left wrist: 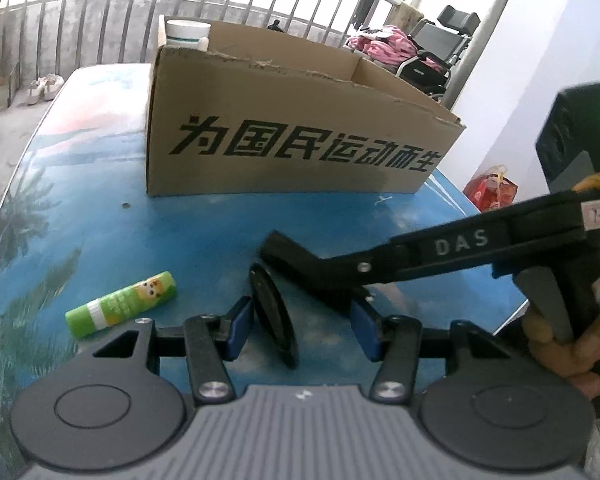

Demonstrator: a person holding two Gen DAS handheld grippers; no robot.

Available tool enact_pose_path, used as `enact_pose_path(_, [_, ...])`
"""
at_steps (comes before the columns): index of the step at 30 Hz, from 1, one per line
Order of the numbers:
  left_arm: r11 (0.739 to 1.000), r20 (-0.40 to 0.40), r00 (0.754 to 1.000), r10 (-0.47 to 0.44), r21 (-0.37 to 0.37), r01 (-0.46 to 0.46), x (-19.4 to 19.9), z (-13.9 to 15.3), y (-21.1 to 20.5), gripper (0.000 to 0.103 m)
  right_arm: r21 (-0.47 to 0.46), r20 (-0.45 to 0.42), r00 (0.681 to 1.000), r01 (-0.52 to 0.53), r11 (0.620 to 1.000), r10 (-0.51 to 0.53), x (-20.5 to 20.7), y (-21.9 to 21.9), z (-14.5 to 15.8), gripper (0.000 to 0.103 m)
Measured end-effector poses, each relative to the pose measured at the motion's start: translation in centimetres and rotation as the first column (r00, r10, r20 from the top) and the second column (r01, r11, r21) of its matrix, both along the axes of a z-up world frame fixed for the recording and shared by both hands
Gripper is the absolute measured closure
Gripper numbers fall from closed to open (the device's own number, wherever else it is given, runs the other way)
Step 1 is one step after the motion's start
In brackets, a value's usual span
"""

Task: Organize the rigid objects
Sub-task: 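Close the right gripper around the black cylinder, then carry the black cylinder into the box and open the right gripper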

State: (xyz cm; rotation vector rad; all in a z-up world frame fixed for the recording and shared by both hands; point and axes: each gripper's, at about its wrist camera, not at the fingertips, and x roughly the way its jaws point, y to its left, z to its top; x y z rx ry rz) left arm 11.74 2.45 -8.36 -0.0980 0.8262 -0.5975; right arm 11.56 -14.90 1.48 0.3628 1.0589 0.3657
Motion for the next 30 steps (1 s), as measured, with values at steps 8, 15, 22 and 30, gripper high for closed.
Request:
enact_pose_path(8, [1.0,0.048,0.998,-0.027,-0.009,0.028,-1.4,2.2,-0.9,0.038,0.064,-0.063,0.988,0.146,0.987,-0.142,-2.5,-4.5,-0.6,0.078])
enact_pose_path(15, [0.992,-0.072,0.99,-0.121,-0.047,0.118,-0.2,1.4,-4.2,0.041,0.2,-0.094,0.984,0.166,0.966,-0.15,-2.6,-6.5,-1.4,0.073])
enact_pose_path(22, [0.997,-0.129,0.989,-0.074,-0.029,0.071,1.1,0.3,-4.6,0.053,0.202,-0.106,0.992,0.094,0.975,-0.074,-0.3,-5.3,-2.0,0.072])
enact_pose_path(30, [0.999,-0.11,0.993,-0.048,-0.014,0.047,1.0,-0.4,-4.4,0.068,0.168,-0.088,0.996,0.022,0.986,-0.007,-0.6,-3.9,-1.6,0.074])
